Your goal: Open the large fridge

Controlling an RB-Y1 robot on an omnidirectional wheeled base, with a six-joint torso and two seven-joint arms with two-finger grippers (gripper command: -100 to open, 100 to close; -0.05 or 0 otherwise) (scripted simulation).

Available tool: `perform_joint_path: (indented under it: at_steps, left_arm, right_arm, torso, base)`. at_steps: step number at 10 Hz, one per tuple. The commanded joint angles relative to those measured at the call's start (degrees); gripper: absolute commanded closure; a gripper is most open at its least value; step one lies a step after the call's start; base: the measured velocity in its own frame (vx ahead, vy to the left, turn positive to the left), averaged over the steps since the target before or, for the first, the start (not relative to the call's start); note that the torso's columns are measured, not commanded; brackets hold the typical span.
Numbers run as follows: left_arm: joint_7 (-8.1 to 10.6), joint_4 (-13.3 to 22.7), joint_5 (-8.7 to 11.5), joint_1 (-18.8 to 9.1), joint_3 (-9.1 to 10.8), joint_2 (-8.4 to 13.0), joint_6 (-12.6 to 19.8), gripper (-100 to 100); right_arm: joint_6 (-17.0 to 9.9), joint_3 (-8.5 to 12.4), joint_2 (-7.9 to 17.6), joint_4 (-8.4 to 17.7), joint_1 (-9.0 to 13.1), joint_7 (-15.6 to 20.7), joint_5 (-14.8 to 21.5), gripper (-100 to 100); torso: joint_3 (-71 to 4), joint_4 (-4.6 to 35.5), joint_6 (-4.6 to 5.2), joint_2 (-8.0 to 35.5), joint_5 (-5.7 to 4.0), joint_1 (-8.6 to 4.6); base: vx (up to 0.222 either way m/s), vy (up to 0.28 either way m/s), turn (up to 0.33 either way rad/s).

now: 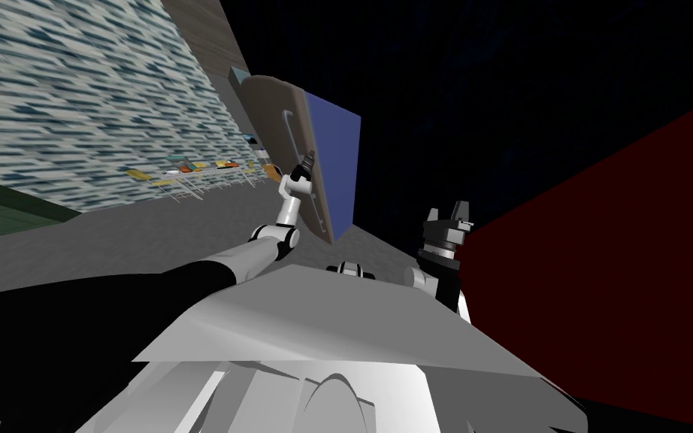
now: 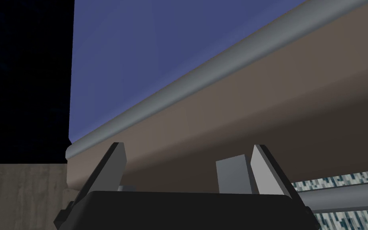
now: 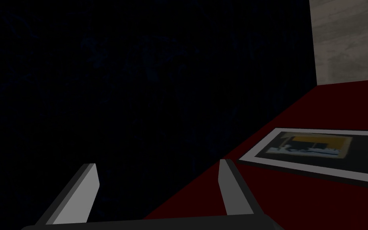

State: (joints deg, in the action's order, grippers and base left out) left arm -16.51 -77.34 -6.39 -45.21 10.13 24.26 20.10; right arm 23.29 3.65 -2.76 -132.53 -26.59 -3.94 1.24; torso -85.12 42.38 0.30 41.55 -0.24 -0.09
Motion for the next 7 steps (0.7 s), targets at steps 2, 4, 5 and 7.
perform_joint_path:
  at_steps: [2,4,5,7]
  left_arm:
    - [-0.35,1.19,0.42,-4.08,0.12,1.39,1.33,-100]
    - [-0.97,4.49,0.52,-7.59,0.24,2.73,4.02,-100]
    - [-0.97,4.49,0.52,-7.97,0.24,2.73,4.02,-100]
    - [-1.53,7.80,0.64,-10.52,0.33,4.10,6.64,-100]
  right_arm:
    - [0.00,0.01,0.01,0.00,0.00,0.00,0.00,0]
    - [0.00,0.00,0.00,0.00,0.00,0.00,0.00,0]
    - [0.00,0.00,0.00,0.00,-0.01,0.00,0.00,0]
    - [0.00,0.00,0.00,0.00,0.00,0.00,0.00,0]
  torso:
    - [-0.02,0.08,0.13,0.00,-0.06,0.02]
    - [-0.17,-0.02,0.10,-0.20,-0.07,-0.07]
    - [-0.22,-0.02,0.15,-0.29,-0.09,-0.05]
    - [-0.25,-0.04,0.17,-0.31,-0.08,-0.02]
  base:
    - [-0.006,-0.020,0.011]
    - [0.015,-0.057,0.018]
    - [0.008,-0.023,0.022]
    - [0.020,-0.051,0.022]
